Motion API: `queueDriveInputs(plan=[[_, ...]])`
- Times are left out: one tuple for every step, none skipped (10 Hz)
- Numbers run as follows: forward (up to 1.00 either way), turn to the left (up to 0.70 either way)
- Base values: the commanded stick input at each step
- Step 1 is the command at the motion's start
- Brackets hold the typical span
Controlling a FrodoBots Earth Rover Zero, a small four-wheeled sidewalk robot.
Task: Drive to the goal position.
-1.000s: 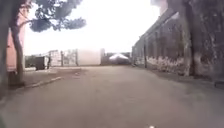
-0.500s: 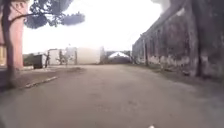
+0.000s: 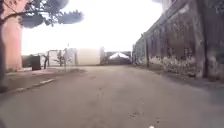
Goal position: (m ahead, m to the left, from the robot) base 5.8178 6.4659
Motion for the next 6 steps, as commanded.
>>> queueDriveInputs(plan=[[0.5,0.0],[0.5,0.0],[0.5,0.0],[0.5,0.0],[0.5,0.0],[0.5,0.0]])
